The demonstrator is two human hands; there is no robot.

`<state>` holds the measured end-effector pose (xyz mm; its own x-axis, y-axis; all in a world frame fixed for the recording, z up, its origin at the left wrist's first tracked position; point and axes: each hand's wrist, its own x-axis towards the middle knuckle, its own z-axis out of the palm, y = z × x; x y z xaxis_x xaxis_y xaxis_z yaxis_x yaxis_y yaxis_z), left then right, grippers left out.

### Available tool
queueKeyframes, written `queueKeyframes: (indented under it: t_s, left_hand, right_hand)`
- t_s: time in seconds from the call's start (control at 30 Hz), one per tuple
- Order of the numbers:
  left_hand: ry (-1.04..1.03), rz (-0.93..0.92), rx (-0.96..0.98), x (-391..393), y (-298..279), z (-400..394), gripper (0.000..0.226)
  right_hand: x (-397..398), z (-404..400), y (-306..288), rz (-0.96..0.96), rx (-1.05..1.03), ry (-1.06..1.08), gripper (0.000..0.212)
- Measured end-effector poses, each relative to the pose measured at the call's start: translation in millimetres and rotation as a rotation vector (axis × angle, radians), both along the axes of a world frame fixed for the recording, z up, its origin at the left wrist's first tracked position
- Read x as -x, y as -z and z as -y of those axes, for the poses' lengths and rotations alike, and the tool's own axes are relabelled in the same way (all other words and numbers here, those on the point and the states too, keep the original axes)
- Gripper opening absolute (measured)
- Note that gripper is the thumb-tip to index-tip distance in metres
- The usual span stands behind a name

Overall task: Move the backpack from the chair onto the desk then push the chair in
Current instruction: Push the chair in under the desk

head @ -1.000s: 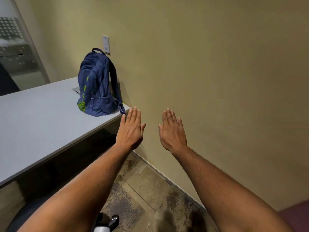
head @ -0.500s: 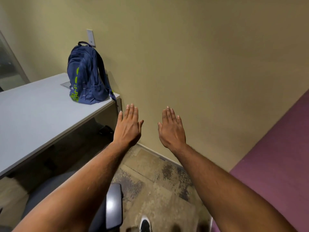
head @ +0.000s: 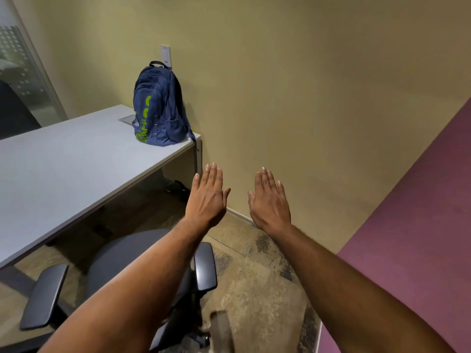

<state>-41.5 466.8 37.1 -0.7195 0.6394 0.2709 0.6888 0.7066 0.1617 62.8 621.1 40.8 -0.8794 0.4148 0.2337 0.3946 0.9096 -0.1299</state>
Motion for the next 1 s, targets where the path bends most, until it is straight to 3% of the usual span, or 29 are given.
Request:
queueKeyframes:
  t_s: [0.6,1.0]
  left_hand:
    - [0.01,0.037,0.047,-79.6,30.5,323.5,0.067]
    - [-0.084,0.126,0.064,-123.6,61.0,416.6,0.072]
  right_hand:
    - [-76.0,328.6,35.1,0.037,0.063,-0.025,0.064]
    - [-101.3,397.7,50.8,0.159,0.056,-0.12,0.064]
